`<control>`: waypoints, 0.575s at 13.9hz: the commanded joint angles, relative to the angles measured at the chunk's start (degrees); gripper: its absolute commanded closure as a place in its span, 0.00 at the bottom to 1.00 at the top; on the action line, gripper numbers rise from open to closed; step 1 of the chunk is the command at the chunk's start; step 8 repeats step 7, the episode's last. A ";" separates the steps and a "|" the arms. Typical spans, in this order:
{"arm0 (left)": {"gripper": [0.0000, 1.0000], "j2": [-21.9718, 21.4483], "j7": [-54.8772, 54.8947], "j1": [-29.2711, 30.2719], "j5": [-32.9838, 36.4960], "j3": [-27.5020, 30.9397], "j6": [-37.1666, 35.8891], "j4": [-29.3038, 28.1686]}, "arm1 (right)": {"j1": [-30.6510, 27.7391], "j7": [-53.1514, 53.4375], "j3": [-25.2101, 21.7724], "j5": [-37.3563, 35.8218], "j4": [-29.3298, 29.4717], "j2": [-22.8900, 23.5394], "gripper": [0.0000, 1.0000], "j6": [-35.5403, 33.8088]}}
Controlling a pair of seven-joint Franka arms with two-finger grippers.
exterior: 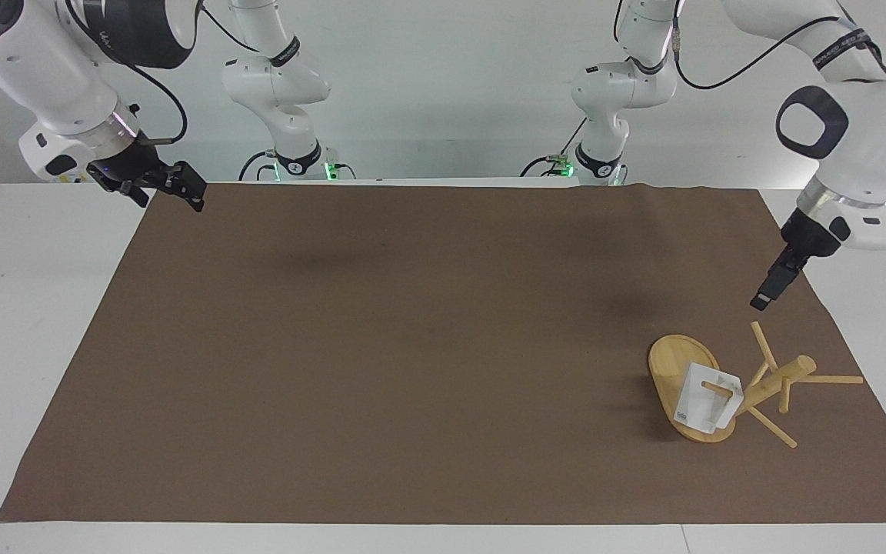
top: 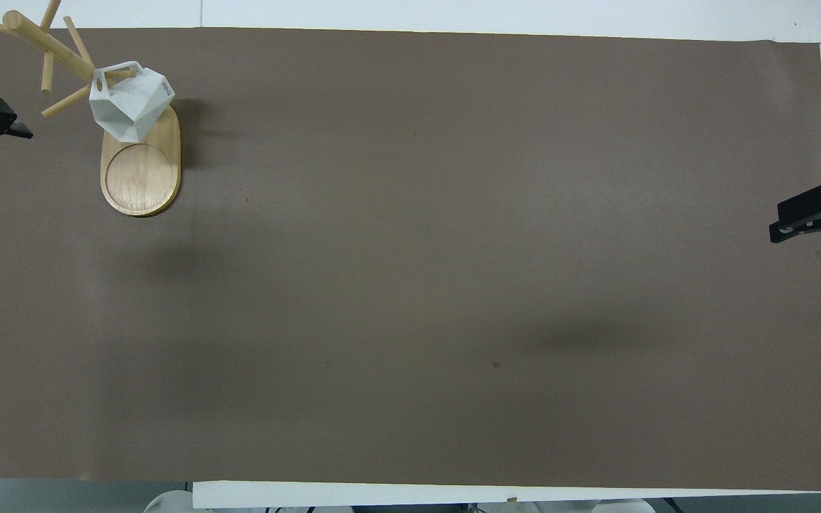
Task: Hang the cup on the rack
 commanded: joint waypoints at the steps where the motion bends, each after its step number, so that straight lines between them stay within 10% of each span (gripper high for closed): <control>1: 0.00 3.97 11.54 -0.69 4.61 -0.77 -15.65 11.31 | 0.14 -0.44 0.20 -0.73 -0.31 -0.72 0.00 0.21; 4: 0.00 8.64 18.86 -2.80 3.92 -0.86 -30.89 23.89 | 0.14 -0.53 0.20 -0.65 -0.39 -0.80 0.00 -0.06; 8: 0.00 8.39 20.10 -3.16 2.25 -0.86 -31.98 24.18 | 0.14 -0.53 0.20 -0.65 -0.57 -0.89 0.00 -0.23</control>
